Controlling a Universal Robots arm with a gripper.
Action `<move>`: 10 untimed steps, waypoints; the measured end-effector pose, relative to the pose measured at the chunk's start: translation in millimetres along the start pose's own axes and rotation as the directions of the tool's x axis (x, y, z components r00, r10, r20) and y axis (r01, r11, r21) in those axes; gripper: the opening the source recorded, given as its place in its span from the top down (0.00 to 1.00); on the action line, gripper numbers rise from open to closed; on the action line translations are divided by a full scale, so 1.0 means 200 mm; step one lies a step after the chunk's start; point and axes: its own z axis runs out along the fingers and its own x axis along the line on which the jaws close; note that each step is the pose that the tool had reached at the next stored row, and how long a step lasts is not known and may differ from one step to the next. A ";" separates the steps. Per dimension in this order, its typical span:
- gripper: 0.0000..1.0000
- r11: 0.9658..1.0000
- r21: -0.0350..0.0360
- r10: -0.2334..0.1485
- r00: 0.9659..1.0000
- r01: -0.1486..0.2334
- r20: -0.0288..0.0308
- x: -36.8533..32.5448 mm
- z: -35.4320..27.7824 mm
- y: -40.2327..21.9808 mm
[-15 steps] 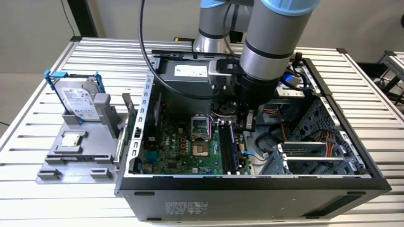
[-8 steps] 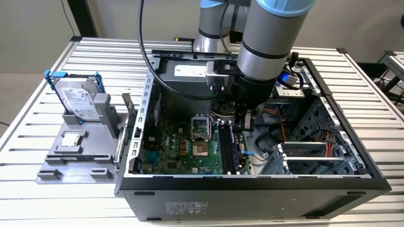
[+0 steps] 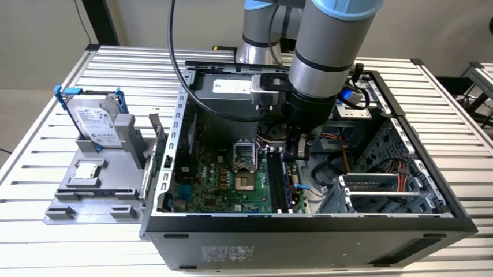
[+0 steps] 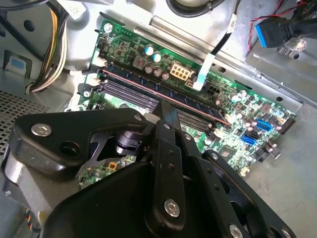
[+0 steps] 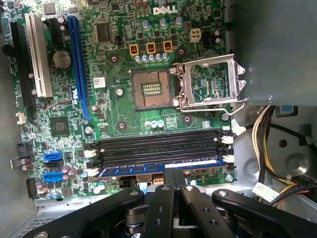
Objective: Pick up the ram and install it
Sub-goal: 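Press down the ram until it locks into place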
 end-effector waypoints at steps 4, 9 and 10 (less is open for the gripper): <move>1.00 1.000 0.000 0.000 1.000 0.000 0.000 0.000 0.002 0.000; 1.00 1.000 0.000 0.000 1.000 0.000 0.000 0.000 0.031 0.000; 1.00 1.000 0.000 0.000 1.000 0.000 0.000 0.000 0.039 0.000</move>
